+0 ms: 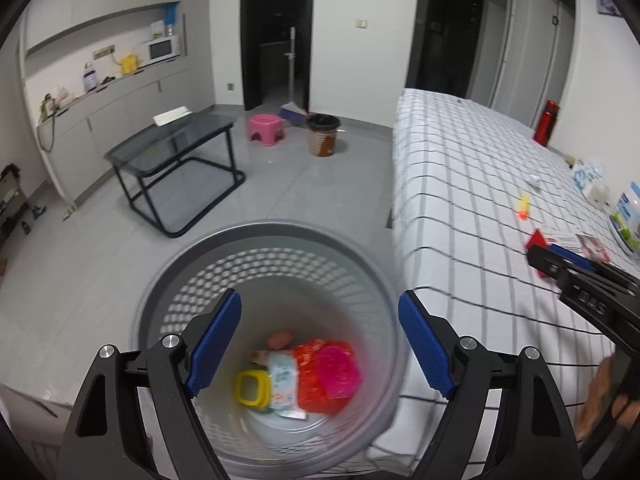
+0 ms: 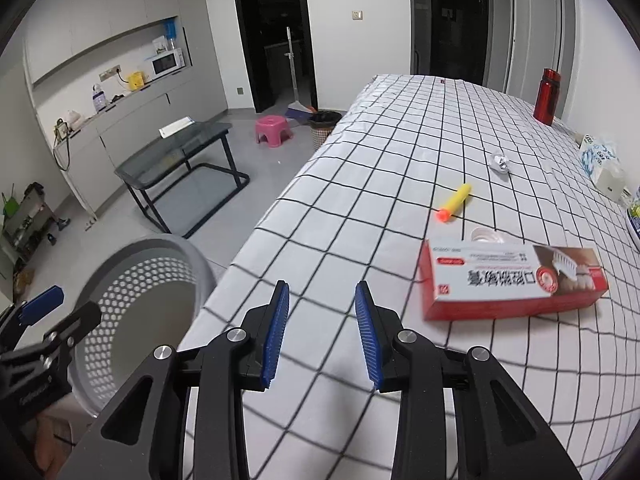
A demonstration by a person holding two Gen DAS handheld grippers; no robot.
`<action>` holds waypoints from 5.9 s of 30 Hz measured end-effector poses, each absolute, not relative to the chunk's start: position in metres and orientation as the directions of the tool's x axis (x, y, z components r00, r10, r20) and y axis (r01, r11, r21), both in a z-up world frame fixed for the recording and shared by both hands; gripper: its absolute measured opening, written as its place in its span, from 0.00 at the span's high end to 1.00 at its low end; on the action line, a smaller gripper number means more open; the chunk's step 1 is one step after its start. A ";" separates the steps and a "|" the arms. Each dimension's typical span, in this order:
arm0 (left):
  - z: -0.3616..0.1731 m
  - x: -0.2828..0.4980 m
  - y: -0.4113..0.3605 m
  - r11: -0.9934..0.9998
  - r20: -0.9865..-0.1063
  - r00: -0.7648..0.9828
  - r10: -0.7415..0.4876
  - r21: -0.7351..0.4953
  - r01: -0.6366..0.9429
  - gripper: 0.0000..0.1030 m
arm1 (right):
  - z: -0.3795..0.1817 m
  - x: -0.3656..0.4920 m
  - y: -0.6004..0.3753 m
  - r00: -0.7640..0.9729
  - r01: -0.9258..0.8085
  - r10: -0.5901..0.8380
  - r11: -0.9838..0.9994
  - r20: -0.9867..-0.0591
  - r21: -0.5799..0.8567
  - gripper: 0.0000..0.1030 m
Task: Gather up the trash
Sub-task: 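Move the right tool to the red toothpaste box while the left tool returns to the table, then grasp the red toothpaste box across its middle with the right tool, then grasp the white bottle cap with the left tool while the right tool holds the box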
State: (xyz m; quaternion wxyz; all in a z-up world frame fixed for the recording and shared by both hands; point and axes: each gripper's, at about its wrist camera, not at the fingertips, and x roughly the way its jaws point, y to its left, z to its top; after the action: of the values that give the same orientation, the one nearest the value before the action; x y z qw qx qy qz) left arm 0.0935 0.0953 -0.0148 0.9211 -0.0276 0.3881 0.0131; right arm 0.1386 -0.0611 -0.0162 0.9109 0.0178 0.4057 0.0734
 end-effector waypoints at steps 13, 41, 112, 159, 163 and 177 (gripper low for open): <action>-0.018 0.106 0.075 1.000 -0.735 0.678 -0.009 -0.027 -0.015 0.23 | -0.027 0.207 -0.042 0.618 -0.115 0.116 0.992 -0.778 0.057 0.64; -0.018 0.101 0.059 0.999 -0.735 0.676 -0.053 -0.037 0.039 0.23 | -0.054 0.182 -0.100 0.568 0.112 -0.058 0.994 -0.821 0.008 0.60; -0.022 0.207 -0.135 0.950 -0.740 0.638 -0.212 -0.004 0.311 0.23 | -0.060 0.164 -0.302 0.484 0.459 -0.181 0.885 -0.856 0.073 0.44; -0.067 0.228 -0.224 0.940 -0.813 0.557 -0.170 0.034 0.338 0.62 | -0.029 0.115 -0.348 0.739 0.253 0.105 0.873 -0.666 0.418 0.50; -0.061 0.215 -0.214 0.943 -0.799 0.575 -0.175 0.032 0.331 0.62 | -0.030 0.117 -0.346 0.734 0.248 0.107 0.877 -0.670 0.411 0.50; -0.021 0.164 -0.155 0.969 -0.735 0.664 -0.136 0.042 0.245 0.62 | -0.030 0.119 -0.329 0.735 0.180 0.171 0.884 -0.656 0.431 0.50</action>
State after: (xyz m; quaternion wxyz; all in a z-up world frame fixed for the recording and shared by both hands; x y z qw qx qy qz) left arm 0.1635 -0.1550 -0.0205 0.9096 0.0687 0.3960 -0.1049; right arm 0.1193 -0.3286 -0.0298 0.8998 0.2408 0.3638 -0.0026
